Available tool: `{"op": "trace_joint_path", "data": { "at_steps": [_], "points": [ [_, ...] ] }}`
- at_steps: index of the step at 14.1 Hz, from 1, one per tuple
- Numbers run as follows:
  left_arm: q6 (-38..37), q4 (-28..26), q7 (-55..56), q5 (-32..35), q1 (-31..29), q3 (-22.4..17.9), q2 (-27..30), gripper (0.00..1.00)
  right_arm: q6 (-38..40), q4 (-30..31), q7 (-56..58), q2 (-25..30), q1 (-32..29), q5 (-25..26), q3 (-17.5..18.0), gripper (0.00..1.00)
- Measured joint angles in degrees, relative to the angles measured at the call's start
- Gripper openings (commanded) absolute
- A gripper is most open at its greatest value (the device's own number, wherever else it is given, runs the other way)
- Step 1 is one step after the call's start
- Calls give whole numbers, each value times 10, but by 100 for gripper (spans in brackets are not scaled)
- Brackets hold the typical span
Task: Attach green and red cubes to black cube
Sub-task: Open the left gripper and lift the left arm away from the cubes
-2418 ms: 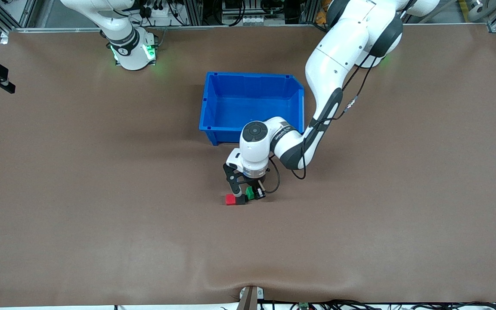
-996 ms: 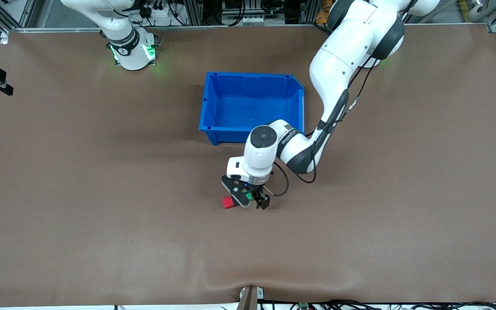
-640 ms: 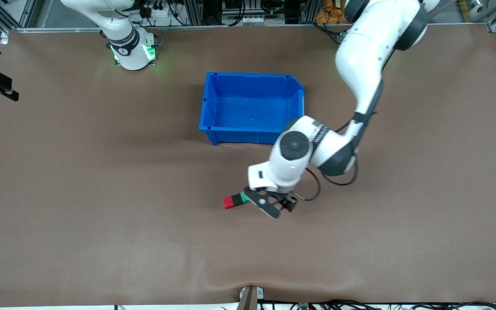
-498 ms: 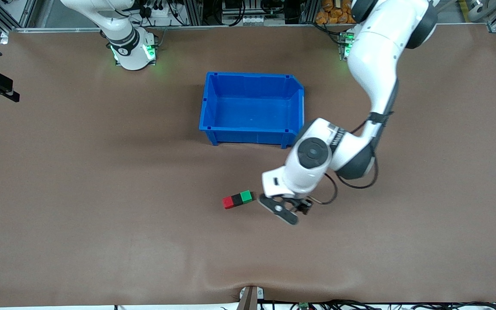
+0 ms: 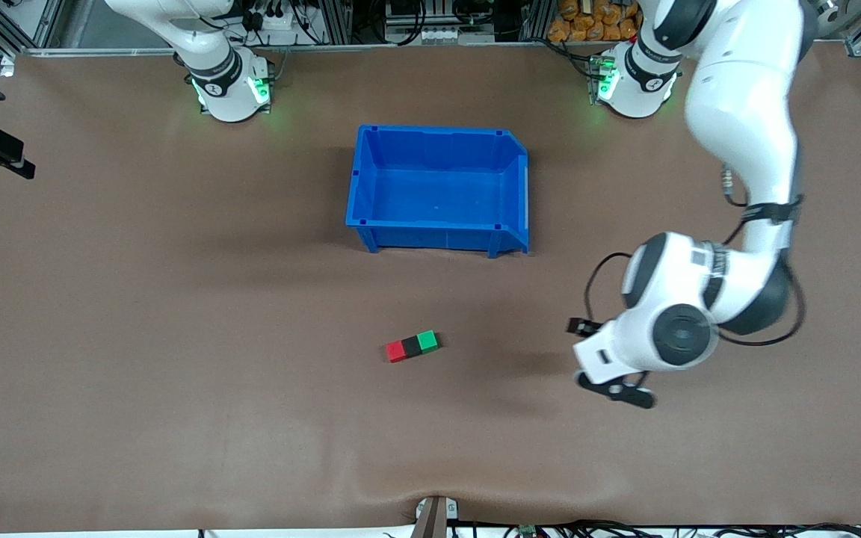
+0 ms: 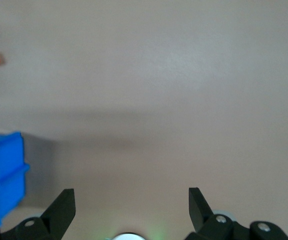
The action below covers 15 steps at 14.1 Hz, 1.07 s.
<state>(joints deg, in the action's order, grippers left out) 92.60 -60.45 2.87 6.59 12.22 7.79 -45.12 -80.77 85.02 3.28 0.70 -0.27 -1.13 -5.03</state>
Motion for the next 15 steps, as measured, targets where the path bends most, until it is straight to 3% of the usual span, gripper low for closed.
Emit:
{"op": "trace_joint_path", "data": {
  "at_steps": [2,5,9,12,15],
  "points": [
    [-61,-12,28,0,-6,2,41,100,-1,0,-51,0,9,0,2,100],
    [-94,-97,51,-6,-33,2,154,100,-2,0,-65,0,13,0,2,100],
    [-86,-212,44,-32,-106,2,282,100,-2,0,-68,0,13,0,2,100],
    [-27,-330,44,-34,-107,-11,376,100,-2,0,-69,0,13,0,2,100],
    [-5,-363,37,-34,-106,-36,426,100,-2,0,-70,0,13,0,2,100]
  ]
}}
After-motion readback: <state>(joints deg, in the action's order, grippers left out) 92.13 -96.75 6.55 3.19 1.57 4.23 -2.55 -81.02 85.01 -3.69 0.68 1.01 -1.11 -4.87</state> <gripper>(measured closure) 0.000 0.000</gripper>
